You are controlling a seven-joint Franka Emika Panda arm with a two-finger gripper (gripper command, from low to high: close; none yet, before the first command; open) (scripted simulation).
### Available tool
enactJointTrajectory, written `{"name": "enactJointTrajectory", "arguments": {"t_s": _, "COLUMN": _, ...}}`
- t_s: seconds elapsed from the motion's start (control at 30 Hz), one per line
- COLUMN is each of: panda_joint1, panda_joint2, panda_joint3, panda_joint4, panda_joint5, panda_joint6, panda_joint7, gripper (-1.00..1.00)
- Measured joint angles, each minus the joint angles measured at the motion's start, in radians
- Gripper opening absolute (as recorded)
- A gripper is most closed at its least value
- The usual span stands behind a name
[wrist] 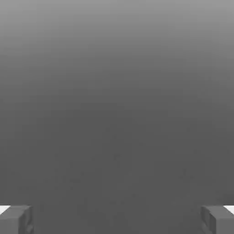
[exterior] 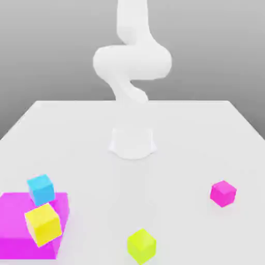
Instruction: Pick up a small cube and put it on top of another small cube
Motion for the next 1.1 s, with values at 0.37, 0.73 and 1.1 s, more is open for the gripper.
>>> {"name": "enactJointTrajectory", "arguments": {"t_s": 0.37, "panda_joint1": 0.097, "panda_joint2": 0.405, "panda_joint3": -0.074, "panda_joint4": -0.088, "panda_joint5": 0.033, "panda_joint6": 0.176, "panda_joint7": -0.279, "gripper": 0.0}}
{"name": "enactJointTrajectory", "arguments": {"t_s": 0.73, "panda_joint1": 0.128, "panda_joint2": 0.803, "panda_joint3": -0.082, "panda_joint4": -0.175, "panda_joint5": 0.07, "panda_joint6": 0.35, "panda_joint7": -0.556, "gripper": 0.0}}
{"name": "enactJointTrajectory", "arguments": {"t_s": 1.1, "panda_joint1": 0.091, "panda_joint2": 1.118, "panda_joint3": -0.036, "panda_joint4": -0.167, "panda_joint5": 0.087, "panda_joint6": 0.555, "panda_joint7": -0.654, "gripper": -1.0}}
